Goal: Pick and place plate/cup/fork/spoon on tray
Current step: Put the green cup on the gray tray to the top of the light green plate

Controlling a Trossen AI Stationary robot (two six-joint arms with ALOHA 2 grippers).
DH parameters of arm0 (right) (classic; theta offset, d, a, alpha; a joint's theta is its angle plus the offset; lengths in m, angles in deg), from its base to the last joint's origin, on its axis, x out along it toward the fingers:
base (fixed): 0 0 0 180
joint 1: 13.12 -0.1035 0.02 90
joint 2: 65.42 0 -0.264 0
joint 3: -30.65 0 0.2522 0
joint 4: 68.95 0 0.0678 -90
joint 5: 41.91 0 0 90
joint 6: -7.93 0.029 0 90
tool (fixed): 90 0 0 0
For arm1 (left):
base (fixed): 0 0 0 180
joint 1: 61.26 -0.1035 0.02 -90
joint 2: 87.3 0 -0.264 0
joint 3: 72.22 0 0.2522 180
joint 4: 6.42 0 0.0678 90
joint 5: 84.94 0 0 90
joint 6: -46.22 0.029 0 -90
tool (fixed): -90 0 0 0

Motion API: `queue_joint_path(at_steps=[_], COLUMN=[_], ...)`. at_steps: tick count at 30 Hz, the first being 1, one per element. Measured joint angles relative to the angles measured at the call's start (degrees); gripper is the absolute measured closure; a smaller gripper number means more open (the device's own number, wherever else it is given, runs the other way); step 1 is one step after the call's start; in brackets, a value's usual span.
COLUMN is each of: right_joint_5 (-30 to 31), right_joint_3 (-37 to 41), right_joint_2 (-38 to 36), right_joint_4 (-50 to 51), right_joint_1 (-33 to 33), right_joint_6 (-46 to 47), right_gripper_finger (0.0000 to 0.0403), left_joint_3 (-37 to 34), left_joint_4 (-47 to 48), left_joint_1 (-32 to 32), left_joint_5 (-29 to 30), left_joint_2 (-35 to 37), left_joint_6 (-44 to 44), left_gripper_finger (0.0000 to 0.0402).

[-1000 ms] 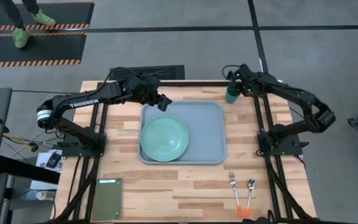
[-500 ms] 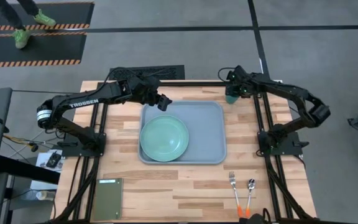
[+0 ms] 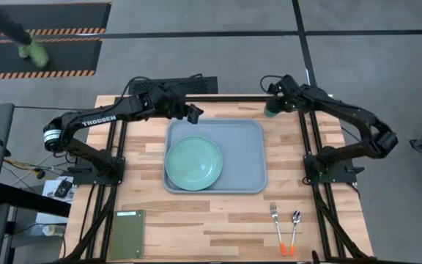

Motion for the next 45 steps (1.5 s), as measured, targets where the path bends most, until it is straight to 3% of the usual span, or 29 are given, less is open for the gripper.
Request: queue_joint_path(at_steps=[7,16,26,34,45], right_joint_5=[-5.0,-5.7,-7.2,-9.7,-10.1], right_joint_3=[-5.9,-16.4,-24.4,-26.1,-26.2], right_joint_2=[0.2,13.4,25.4,29.8,30.2], right_joint_4=[2.1,5.5,4.7,2.5,1.6], right_joint_1=[-9.4,-20.9,-25.2,-25.4,-25.5], right_joint_6=[0.0,-1.2,-3.6,-5.2,-8.9], right_gripper_finger=[0.0398,0.0397,0.0391,0.0384,0.0303], left_joint_3=[0.0,0.0,0.0,0.0,0.0], left_joint_4=[1.6,5.6,11.7,12.0,11.8], left_joint_1=[-5.5,-11.0,-12.6,-12.6,-12.6], left_joint_5=[-6.1,-11.8,-11.1,-9.8,-9.6], left_joint_2=[0.0,0.0,0.0,0.0,0.0], left_joint_6=[0.8,2.7,6.4,6.6,6.6], left_gripper_finger=[0.0227,0.0227,0.0227,0.0227,0.0227])
